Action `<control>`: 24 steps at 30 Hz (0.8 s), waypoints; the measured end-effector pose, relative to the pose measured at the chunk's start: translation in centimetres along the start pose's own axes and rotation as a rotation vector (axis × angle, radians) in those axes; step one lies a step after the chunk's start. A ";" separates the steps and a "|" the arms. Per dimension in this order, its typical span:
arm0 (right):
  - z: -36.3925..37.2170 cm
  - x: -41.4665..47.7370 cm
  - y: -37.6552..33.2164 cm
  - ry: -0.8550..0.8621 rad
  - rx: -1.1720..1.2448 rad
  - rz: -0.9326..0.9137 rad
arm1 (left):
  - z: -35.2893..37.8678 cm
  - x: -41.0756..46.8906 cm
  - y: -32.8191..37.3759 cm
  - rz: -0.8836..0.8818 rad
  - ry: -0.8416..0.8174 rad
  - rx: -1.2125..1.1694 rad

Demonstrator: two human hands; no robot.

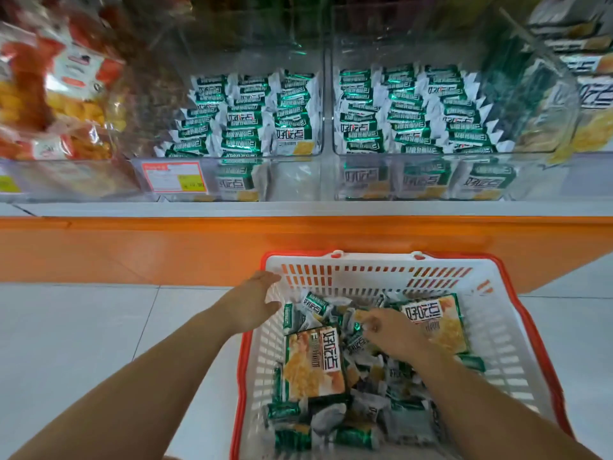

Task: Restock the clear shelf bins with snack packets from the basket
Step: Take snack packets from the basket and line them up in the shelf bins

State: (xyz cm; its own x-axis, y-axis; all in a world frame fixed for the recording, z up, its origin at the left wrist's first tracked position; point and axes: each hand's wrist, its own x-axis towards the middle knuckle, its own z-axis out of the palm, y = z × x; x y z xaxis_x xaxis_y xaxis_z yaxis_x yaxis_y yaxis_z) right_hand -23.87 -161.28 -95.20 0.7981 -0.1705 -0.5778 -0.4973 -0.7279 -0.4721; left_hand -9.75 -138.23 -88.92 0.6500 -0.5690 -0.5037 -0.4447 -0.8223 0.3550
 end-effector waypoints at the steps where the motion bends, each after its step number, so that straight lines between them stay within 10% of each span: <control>1: 0.4 0.9 -0.4 -0.025 0.002 -0.007 | 0.0 0.2 -0.2 0.005 0.029 -0.002; 14: 6.2 10.8 -4.7 -0.111 -0.182 -0.183 | 0.8 0.6 -2.6 0.054 0.256 -0.141; 24: 1.3 6.5 -5.8 -0.043 -0.054 -0.212 | -0.1 -0.3 -1.1 0.026 0.048 -0.016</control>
State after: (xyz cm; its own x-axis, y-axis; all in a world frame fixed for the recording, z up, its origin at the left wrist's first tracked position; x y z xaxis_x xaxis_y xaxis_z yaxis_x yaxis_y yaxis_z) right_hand -16.21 -157.27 -97.11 0.8670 0.0180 -0.4979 -0.3000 -0.7790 -0.5506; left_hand -9.36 -137.16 -89.11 0.6673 -0.5888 -0.4561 -0.4523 -0.8069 0.3798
